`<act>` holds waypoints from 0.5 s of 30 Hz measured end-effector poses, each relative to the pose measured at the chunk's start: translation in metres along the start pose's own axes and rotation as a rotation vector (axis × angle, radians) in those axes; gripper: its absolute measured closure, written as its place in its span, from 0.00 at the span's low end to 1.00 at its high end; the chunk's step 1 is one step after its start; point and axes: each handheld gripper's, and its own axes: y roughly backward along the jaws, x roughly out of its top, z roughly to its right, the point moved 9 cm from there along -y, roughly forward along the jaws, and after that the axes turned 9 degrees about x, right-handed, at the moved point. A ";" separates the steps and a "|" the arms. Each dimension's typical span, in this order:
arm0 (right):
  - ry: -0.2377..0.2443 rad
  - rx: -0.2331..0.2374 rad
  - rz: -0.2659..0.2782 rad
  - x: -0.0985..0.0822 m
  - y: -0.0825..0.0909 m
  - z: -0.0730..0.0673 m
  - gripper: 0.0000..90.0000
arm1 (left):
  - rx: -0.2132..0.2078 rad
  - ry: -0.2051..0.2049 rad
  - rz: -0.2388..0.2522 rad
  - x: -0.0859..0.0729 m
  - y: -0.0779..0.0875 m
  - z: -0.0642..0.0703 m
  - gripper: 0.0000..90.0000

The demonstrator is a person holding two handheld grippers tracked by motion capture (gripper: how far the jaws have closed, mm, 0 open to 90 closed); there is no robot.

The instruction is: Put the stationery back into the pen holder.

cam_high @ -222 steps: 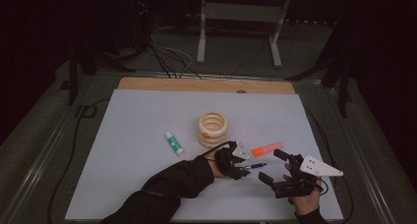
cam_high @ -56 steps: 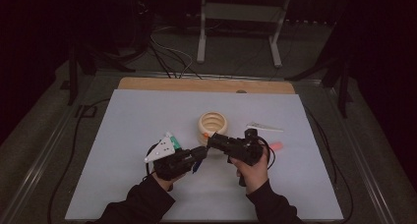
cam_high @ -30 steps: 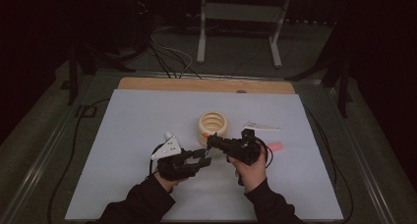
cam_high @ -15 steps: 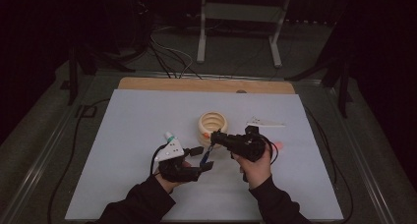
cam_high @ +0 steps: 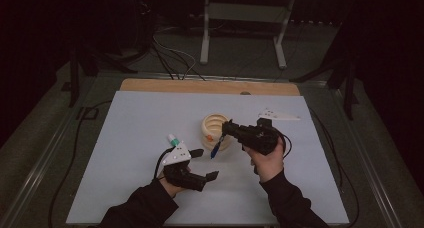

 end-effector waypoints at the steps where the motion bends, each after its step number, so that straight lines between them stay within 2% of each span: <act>1: 0.000 0.000 0.000 0.000 0.000 0.000 0.89 | -0.002 0.000 -0.001 0.000 0.000 0.000 0.08; 2: 0.003 0.000 0.005 0.003 0.001 0.000 0.89 | -0.013 0.003 -0.009 -0.001 -0.001 0.001 0.07; 6: 0.020 -0.002 0.019 0.014 0.002 -0.001 0.89 | -0.009 -0.001 -0.018 -0.003 -0.002 0.002 0.05; 15: 0.049 -0.027 0.019 0.030 -0.005 0.002 0.89 | -0.047 -0.002 -0.029 -0.005 -0.002 0.006 0.00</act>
